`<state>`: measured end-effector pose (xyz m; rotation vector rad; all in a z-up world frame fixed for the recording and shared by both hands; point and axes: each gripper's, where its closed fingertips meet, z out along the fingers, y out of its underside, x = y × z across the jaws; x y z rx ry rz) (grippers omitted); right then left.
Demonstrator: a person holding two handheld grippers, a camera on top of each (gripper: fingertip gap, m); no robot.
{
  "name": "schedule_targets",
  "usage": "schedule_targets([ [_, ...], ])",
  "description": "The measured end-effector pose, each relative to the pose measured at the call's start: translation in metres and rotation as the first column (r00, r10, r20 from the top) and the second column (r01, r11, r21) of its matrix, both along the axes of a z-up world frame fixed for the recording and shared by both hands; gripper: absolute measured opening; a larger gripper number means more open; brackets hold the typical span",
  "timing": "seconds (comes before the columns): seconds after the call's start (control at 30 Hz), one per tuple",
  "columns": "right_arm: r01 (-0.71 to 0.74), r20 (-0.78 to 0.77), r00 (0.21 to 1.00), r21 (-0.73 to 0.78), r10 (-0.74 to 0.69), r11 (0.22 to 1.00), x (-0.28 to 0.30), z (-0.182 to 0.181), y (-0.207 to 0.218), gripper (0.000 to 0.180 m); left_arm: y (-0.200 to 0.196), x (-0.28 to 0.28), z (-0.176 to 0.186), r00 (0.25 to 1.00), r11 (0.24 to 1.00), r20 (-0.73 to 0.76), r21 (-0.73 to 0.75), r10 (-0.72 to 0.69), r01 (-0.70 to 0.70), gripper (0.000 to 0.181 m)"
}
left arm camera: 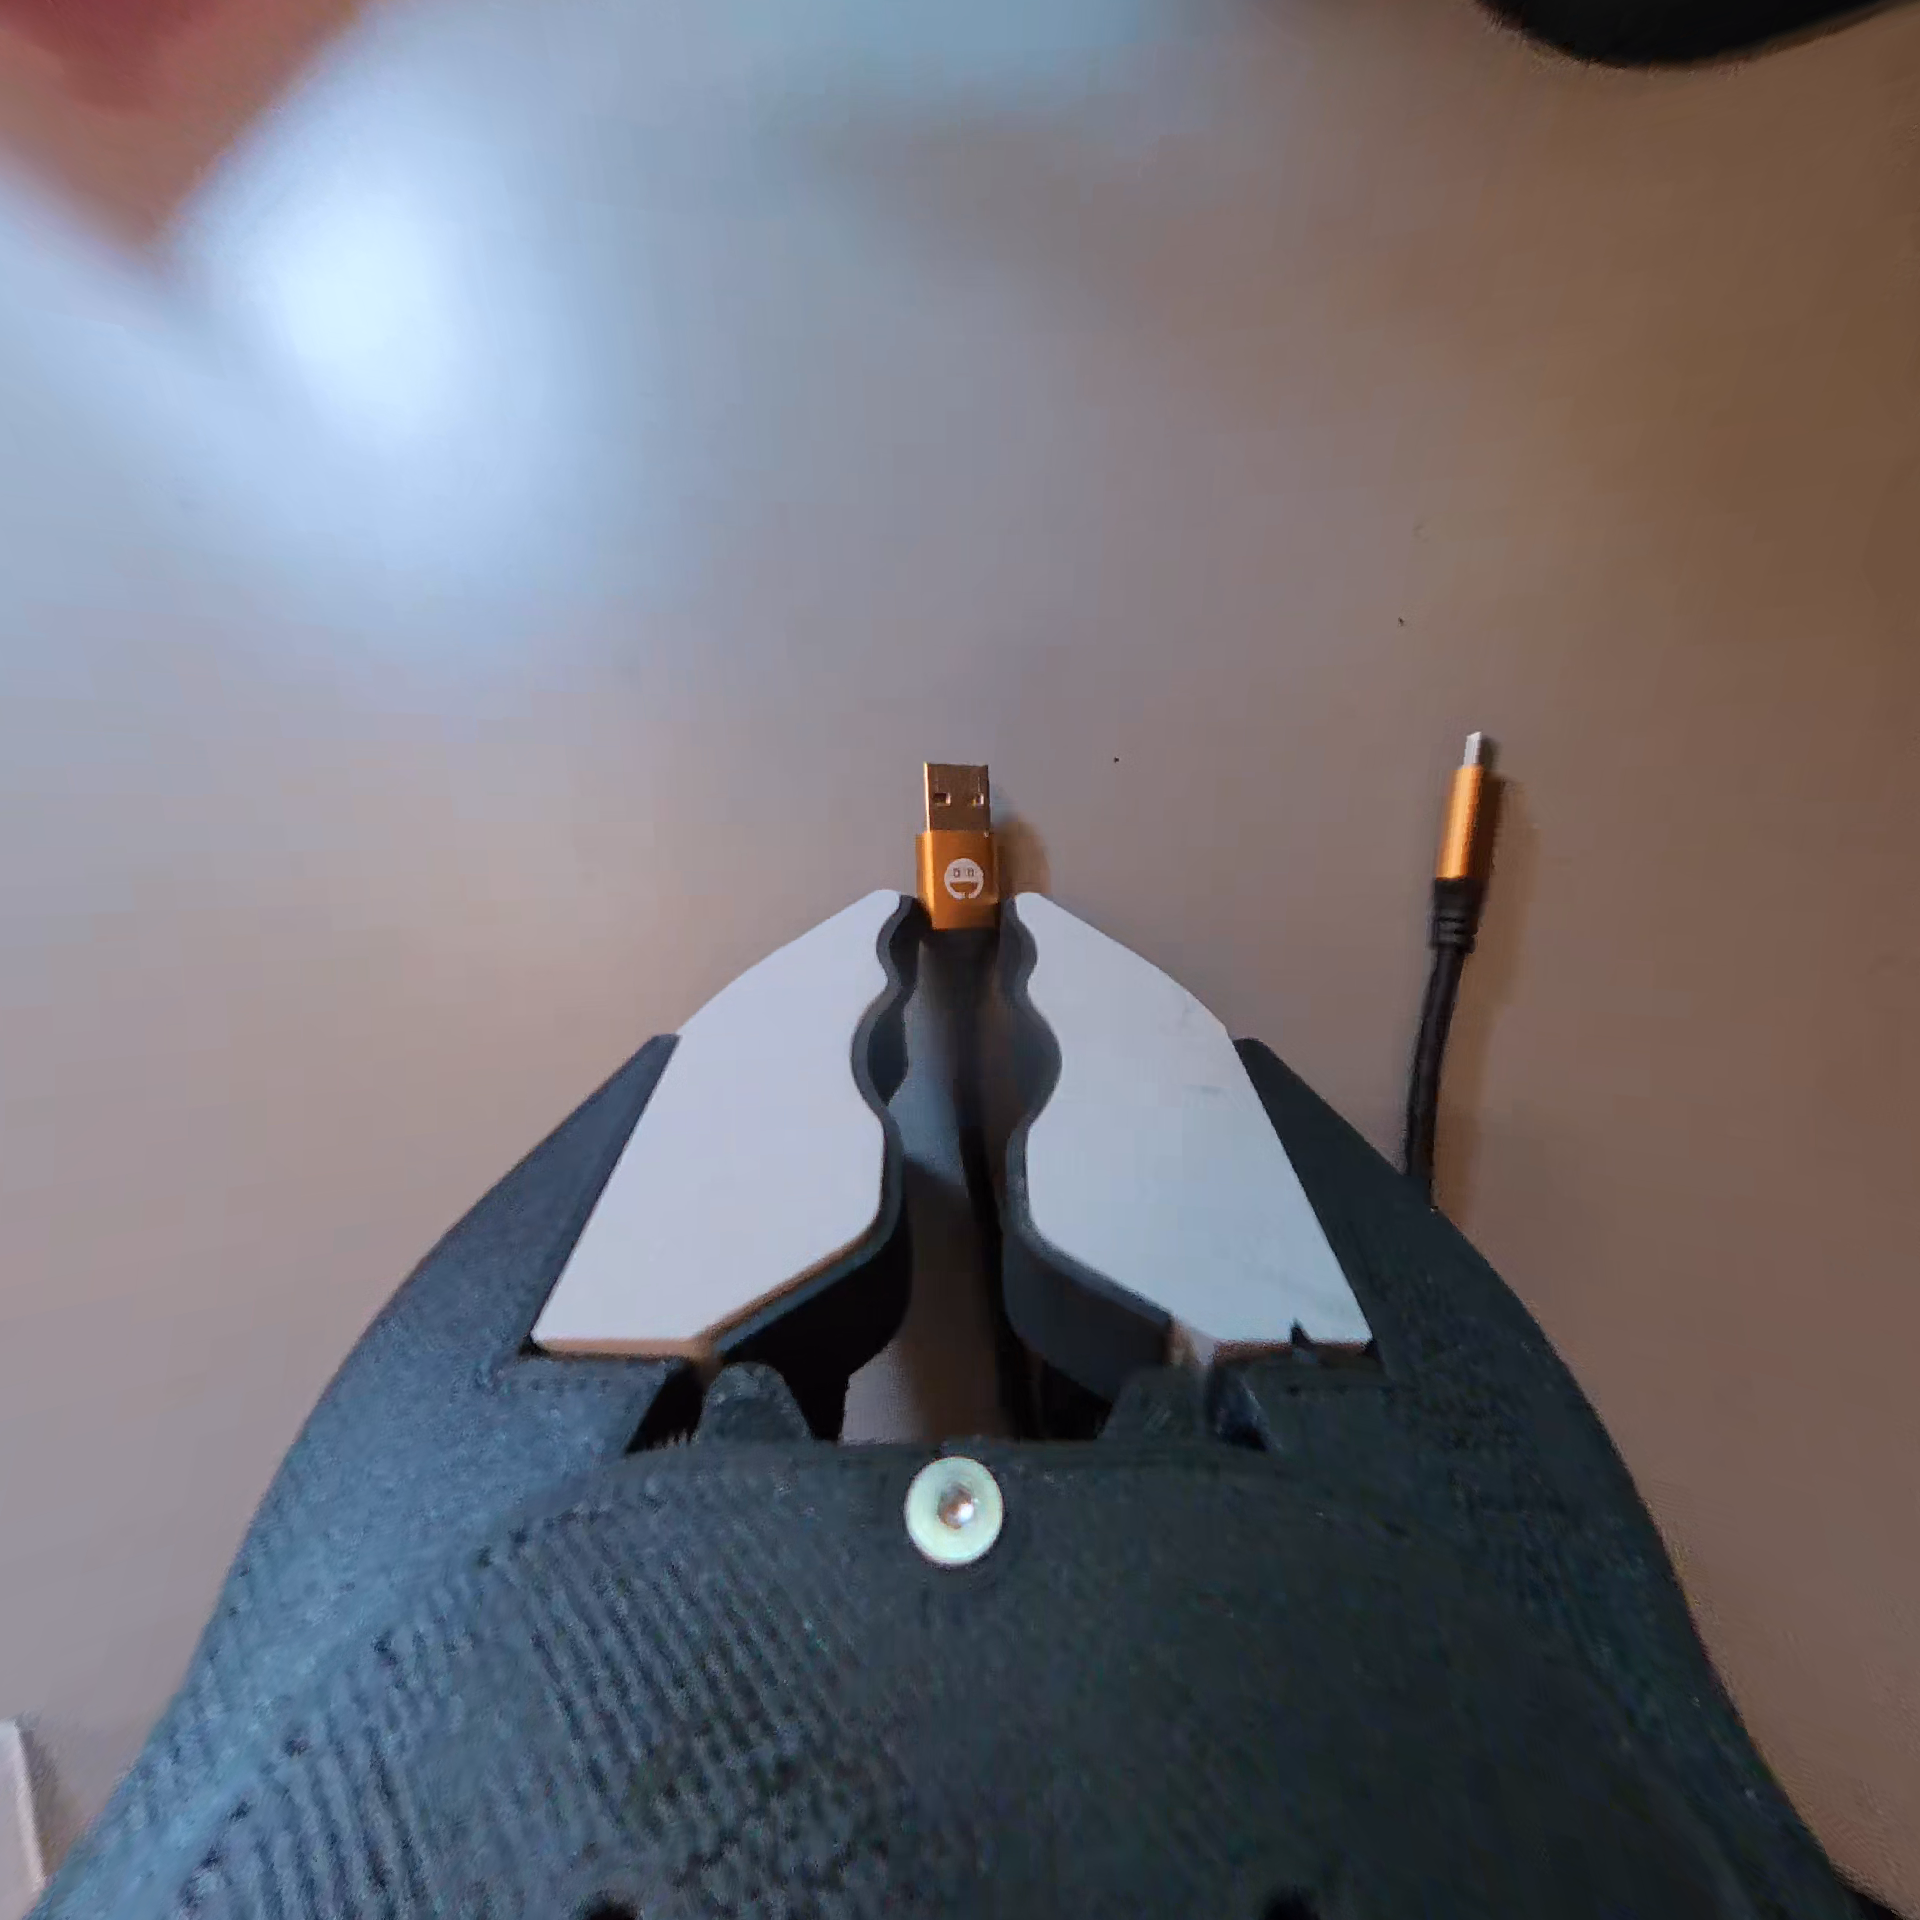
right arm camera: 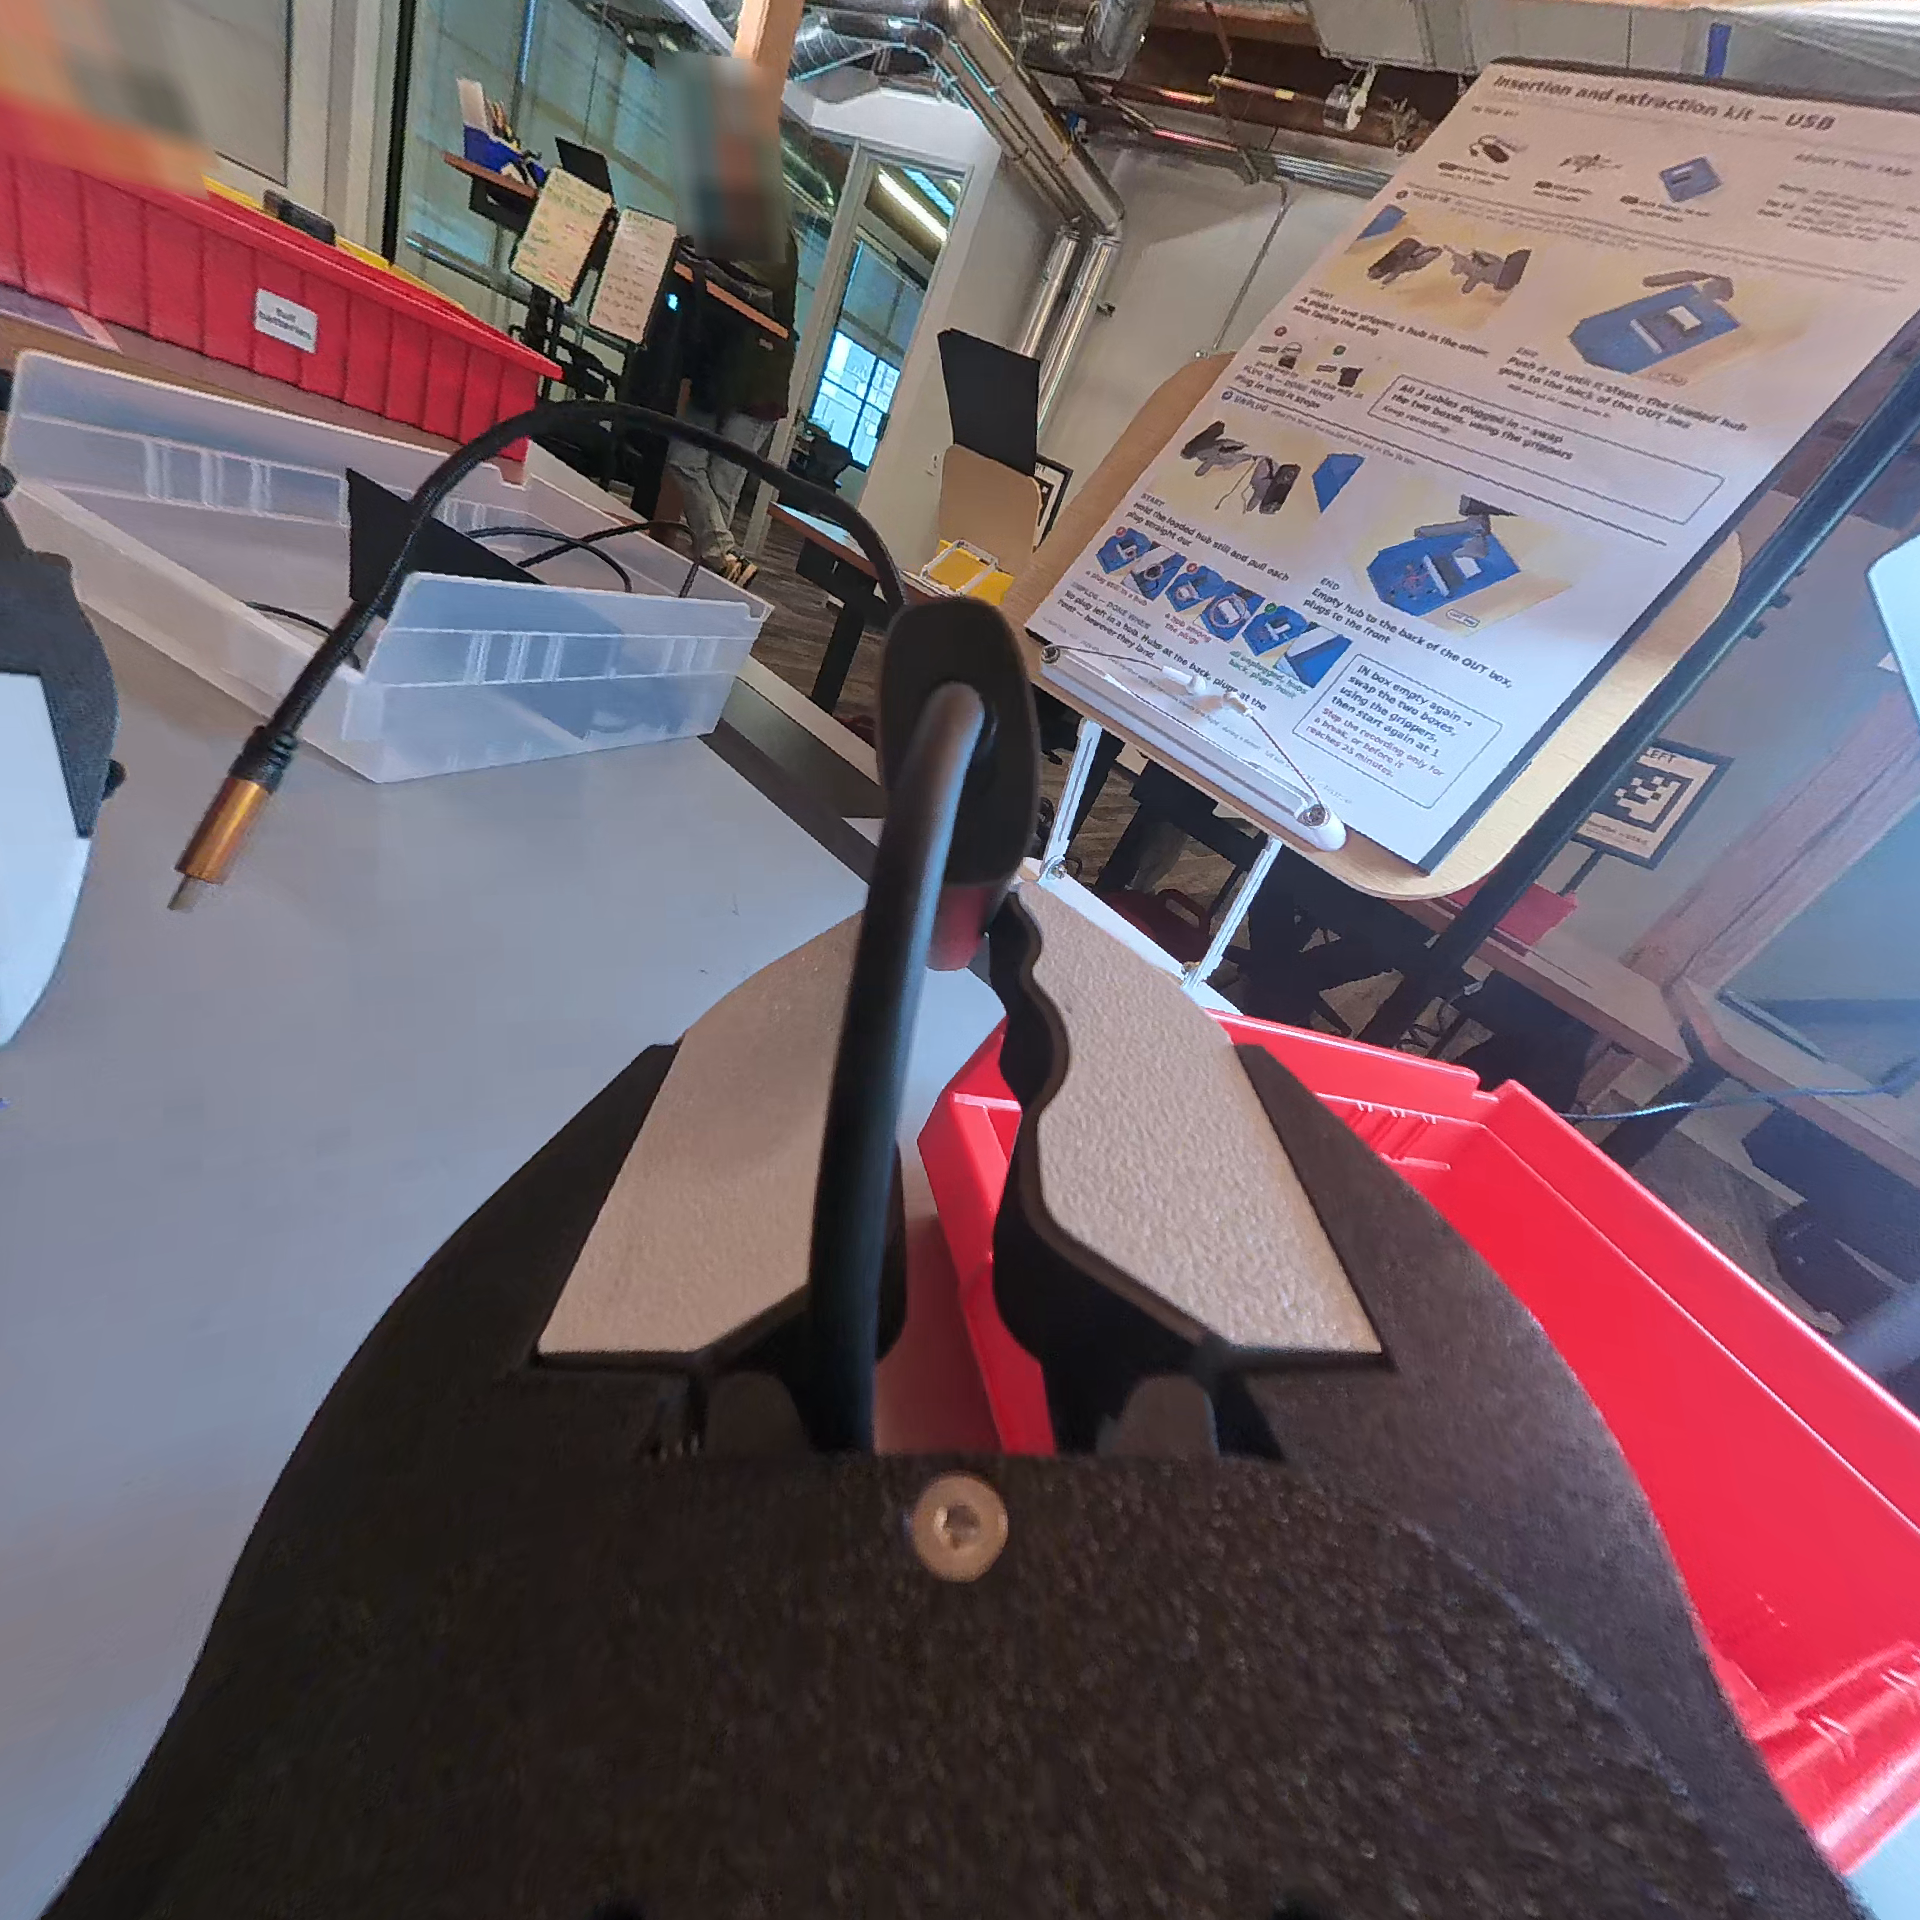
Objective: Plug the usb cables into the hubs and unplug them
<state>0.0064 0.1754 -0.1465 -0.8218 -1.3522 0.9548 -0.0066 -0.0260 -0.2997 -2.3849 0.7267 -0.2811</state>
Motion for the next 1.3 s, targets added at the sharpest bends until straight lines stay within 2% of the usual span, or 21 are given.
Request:
schedule_targets([
  [0.17, -0.034, -0.014, 0.999, 0.050, 0.035, 0.998, 0.001, 0.001, -0.010, 0.016, 0.001, 0.014, 0.054, 0.966, 0.971, 0.239, 0.236, -0.096, 0.038, 0.015],
  [0.33, -0.063, -0.005, 0.998, 0.163, 0.064, 0.985, -0.002, -0.004, -0.027, 0.016, 0.000, 0.012, 0.097, 0.939, 0.933, 0.324, 0.359, -0.118, -0.006, 0.014],
  [0.5, -0.142, 0.013, 0.990, 0.236, 0.143, 0.961, -0.003, -0.011, -0.054, 0.016, 0.019, 0.005, 0.115, 0.929, 0.955, 0.369, 0.261, 0.037, -0.141, 0.015],
  [0.67, -0.179, 0.032, 0.984, 0.302, 0.178, 0.936, -0.004, -0.016, -0.074, 0.017, 0.041, 0.004, 0.125, 0.916, 0.978, 0.382, 0.107, 0.124, -0.177, 0.015],
  [0.9, -0.168, 0.091, 0.986, 0.494, 0.141, 0.853, -0.009, -0.036, -0.089, 0.016, 0.060, 0.017, 0.116, 0.934, 0.995, 0.348, 0.026, 0.085, -0.101, 0.015],
  [1.3, -0.153, 0.146, 0.987, 0.788, 0.059, 0.597, -0.015, -0.064, -0.105, 0.015, 0.048, 0.022, 0.076, 0.936, 0.992, 0.349, -0.125, 0.038, 0.006, 0.014],
])
